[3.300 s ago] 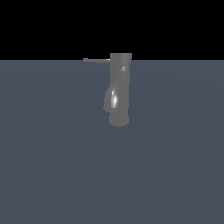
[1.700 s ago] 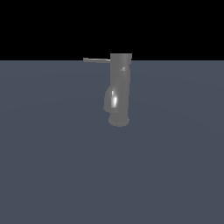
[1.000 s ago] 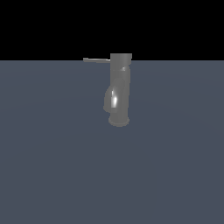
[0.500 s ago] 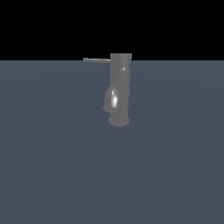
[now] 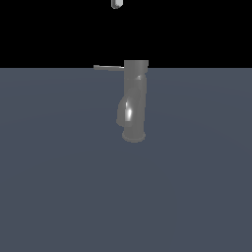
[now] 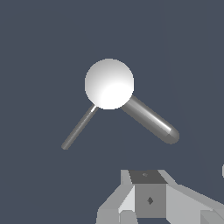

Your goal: Turn on the faucet by rotating a designated handle.

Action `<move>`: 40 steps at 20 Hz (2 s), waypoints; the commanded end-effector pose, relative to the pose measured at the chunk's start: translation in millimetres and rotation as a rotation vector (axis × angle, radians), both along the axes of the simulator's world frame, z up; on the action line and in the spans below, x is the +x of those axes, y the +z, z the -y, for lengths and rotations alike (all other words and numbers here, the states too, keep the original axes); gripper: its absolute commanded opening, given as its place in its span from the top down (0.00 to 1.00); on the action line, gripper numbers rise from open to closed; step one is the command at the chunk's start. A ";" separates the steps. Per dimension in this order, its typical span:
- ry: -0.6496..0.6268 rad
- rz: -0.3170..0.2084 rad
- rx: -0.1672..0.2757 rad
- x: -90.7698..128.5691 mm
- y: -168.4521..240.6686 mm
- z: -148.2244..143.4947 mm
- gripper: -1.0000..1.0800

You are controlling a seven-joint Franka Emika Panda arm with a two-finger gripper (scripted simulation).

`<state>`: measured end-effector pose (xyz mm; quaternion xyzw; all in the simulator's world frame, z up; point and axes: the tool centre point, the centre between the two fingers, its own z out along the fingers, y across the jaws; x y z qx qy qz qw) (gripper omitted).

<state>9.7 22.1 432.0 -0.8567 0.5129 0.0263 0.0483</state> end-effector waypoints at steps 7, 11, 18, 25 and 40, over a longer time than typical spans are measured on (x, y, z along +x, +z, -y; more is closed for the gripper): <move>-0.208 -0.026 -0.022 46.1 -38.7 -16.2 1.00; -0.303 -0.035 -0.036 66.0 -59.0 -24.9 1.00; -0.465 -0.043 -0.066 97.5 -97.2 -41.5 1.00; -0.582 -0.043 -0.090 118.1 -127.8 -55.1 1.00; -0.649 -0.041 -0.105 129.1 -147.0 -63.9 1.00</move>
